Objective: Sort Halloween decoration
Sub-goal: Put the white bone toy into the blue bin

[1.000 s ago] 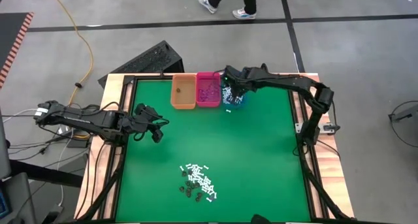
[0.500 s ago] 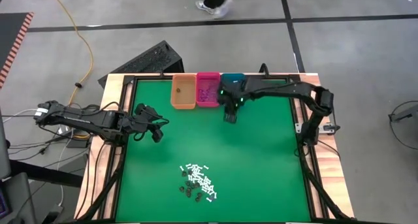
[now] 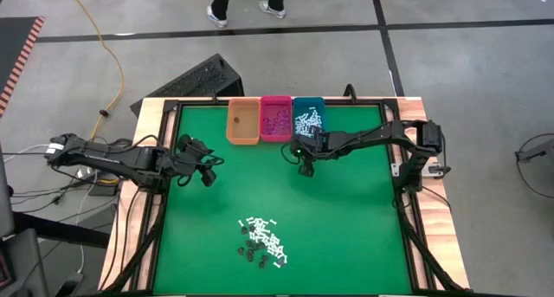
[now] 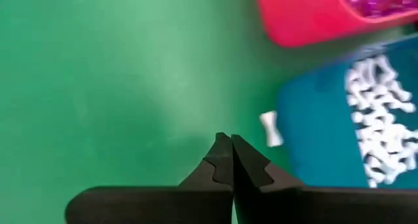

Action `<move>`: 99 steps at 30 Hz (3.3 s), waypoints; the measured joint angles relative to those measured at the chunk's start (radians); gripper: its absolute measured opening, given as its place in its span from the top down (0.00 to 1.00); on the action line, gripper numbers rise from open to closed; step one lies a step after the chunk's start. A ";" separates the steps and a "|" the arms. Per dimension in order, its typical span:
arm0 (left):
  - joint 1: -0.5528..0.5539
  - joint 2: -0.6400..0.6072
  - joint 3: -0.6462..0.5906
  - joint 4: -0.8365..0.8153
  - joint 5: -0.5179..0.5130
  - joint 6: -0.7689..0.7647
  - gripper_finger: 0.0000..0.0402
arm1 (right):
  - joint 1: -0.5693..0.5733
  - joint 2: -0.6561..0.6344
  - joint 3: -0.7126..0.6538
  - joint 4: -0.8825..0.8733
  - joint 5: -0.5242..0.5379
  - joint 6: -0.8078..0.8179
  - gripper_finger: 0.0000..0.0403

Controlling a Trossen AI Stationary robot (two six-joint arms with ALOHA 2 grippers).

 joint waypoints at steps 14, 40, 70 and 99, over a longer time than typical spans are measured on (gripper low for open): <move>0.000 0.000 0.000 0.001 -0.128 -0.008 0.64 | -0.038 0.000 -0.080 0.193 0.133 -0.062 0.96; 0.000 0.000 0.000 0.005 -0.147 0.000 0.64 | -0.021 0.093 -0.077 0.220 0.260 -0.125 0.96; 0.000 0.000 0.000 0.005 -0.147 -0.007 0.64 | 0.093 0.158 0.036 0.049 0.409 -0.091 0.96; 0.000 0.000 0.000 0.004 -0.149 -0.022 0.64 | 0.044 0.195 0.037 0.089 0.295 -0.150 0.96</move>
